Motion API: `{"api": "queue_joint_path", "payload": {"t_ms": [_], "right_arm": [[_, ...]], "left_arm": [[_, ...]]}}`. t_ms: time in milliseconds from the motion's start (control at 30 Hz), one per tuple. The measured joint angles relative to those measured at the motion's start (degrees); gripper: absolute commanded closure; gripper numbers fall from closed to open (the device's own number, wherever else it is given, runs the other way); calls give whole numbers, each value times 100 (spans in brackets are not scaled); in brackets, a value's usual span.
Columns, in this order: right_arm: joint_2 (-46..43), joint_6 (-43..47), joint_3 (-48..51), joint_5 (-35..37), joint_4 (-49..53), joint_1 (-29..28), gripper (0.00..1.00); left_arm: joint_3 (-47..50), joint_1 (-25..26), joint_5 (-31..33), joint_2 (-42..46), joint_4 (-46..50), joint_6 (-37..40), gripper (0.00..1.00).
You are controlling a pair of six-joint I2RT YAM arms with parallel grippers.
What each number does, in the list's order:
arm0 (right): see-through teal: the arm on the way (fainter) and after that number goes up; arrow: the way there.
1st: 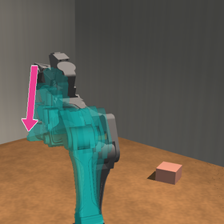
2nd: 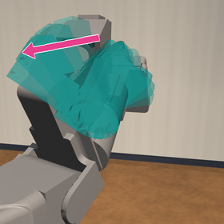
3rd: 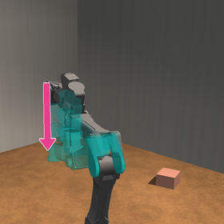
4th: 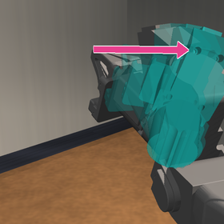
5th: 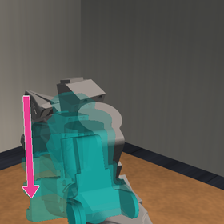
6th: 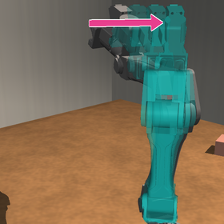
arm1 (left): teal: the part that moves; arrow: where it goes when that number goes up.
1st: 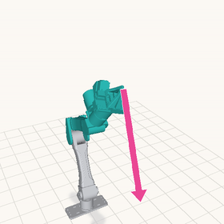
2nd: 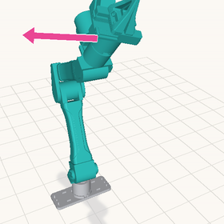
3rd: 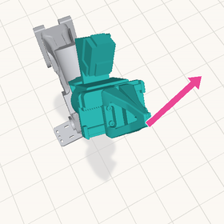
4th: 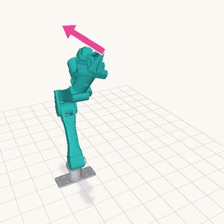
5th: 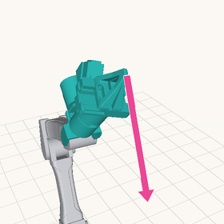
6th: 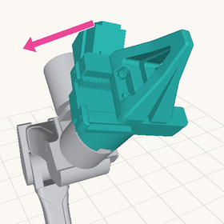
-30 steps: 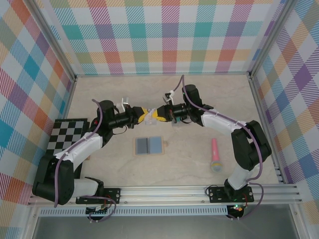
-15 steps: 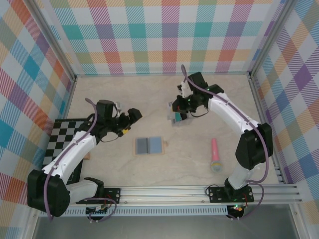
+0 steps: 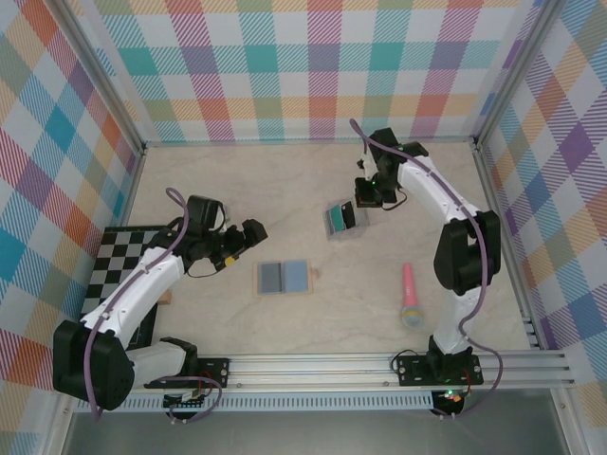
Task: Take the credit cards out of the card holder
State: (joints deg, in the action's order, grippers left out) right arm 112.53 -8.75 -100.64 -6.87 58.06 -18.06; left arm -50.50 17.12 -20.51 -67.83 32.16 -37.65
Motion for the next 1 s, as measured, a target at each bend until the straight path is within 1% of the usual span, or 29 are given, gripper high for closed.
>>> {"api": "queue_joint_path", "payload": {"t_ms": [233,433,567,633,833,1000], "right_arm": [[306,170,-398,33,98,184,100],[376,240,-479,-76,118,227,100],[570,293,-481,-144,120,234,99],[660,326,-481,-157,125,238,96],[745,354,-481,-216,138,238,78],[730,319,-485,-238,125,240,74]], "left_arm": [[57,0,-39,-2,-33,-24,0],[85,0,-48,-4,-76,-42,0],[87,0,-81,-4,-79,-44,0],[87,0,-87,-4,-79,-44,0],[164,0,-98,-4,-76,-46,0],[173,0,-101,-2,-79,-46,0]]}}
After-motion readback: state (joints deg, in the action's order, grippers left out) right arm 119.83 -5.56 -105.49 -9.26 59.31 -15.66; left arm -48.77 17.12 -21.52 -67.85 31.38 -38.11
